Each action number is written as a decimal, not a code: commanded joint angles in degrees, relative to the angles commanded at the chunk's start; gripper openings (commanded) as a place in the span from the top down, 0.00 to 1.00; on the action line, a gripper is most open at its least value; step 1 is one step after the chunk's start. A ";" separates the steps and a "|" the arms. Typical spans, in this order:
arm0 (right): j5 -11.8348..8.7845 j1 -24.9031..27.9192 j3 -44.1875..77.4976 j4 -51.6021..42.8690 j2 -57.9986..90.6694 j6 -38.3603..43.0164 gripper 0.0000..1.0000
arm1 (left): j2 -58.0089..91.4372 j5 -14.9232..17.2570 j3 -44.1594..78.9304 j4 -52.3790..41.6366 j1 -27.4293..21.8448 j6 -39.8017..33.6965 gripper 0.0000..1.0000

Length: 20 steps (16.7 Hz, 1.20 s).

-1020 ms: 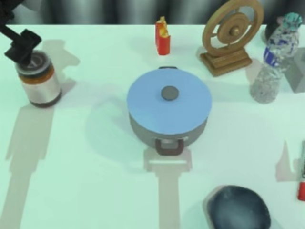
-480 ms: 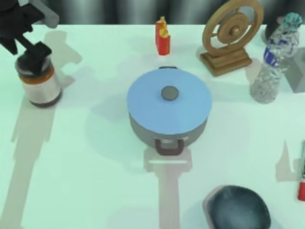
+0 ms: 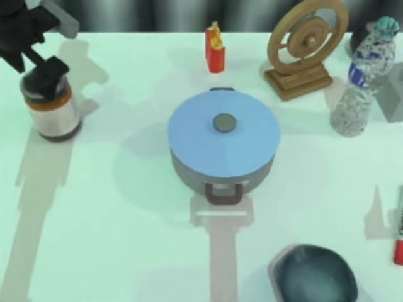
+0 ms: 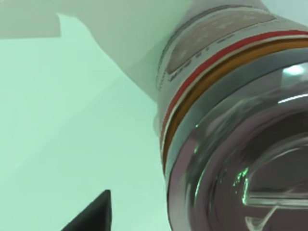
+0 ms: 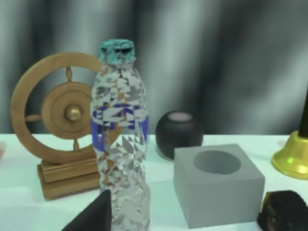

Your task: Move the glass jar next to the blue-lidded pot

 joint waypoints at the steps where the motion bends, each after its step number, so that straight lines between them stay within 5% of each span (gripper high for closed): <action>1: 0.00 0.00 0.00 0.00 0.00 0.00 0.00 | -0.04 0.00 -0.19 0.18 -0.05 0.04 0.00; 14: 0.00 0.00 0.00 0.00 0.00 0.00 0.00 | -3.12 -0.03 -17.32 14.18 -0.27 0.09 0.00; 20: 0.00 0.00 0.00 0.00 0.00 0.00 0.00 | -3.12 -0.03 -17.32 14.18 -0.27 0.09 0.45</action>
